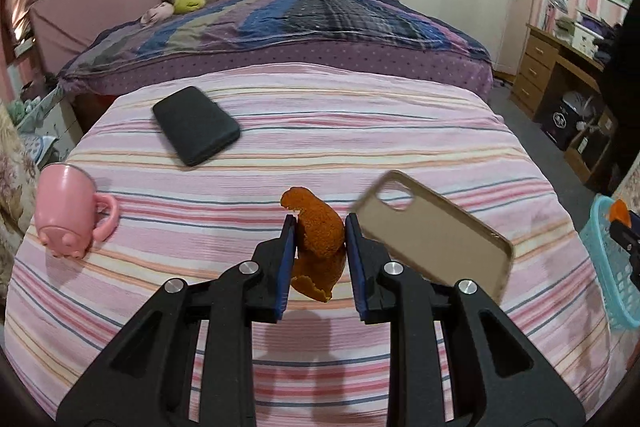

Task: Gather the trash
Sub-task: 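Carry the orange peel and orange cap over the blue basket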

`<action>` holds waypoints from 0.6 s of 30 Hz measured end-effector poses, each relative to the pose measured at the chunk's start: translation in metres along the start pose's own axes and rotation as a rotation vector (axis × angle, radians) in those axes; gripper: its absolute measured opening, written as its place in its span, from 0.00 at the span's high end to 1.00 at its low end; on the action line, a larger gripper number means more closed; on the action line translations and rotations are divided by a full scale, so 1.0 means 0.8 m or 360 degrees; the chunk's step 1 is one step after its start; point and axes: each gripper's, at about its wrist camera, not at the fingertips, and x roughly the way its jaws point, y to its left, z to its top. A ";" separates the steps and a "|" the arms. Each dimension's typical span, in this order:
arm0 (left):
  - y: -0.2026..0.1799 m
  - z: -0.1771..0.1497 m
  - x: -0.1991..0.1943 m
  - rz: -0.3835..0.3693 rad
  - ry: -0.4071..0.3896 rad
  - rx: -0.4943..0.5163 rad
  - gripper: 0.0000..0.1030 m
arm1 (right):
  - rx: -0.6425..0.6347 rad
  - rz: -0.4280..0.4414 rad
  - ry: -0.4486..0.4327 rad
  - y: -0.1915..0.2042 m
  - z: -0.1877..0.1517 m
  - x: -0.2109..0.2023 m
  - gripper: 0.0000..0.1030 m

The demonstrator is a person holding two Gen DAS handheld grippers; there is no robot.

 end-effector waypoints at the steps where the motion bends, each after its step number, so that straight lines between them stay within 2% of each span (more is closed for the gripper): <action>1: -0.005 0.000 0.001 -0.0004 0.0000 0.0008 0.77 | 0.0021 -0.0026 -0.0002 -0.012 -0.007 -0.003 0.61; 7: -0.053 -0.008 0.008 0.0009 0.0000 0.0091 0.77 | 0.0066 -0.0072 -0.0010 -0.070 -0.038 -0.005 0.61; 11: -0.083 -0.013 0.015 -0.0029 0.0009 0.0105 0.77 | 0.0038 -0.0147 -0.0002 -0.112 -0.052 -0.014 0.61; 18: -0.139 -0.023 0.014 -0.0097 -0.0012 0.0134 0.77 | 0.0159 -0.0155 -0.0043 -0.178 -0.069 -0.035 0.61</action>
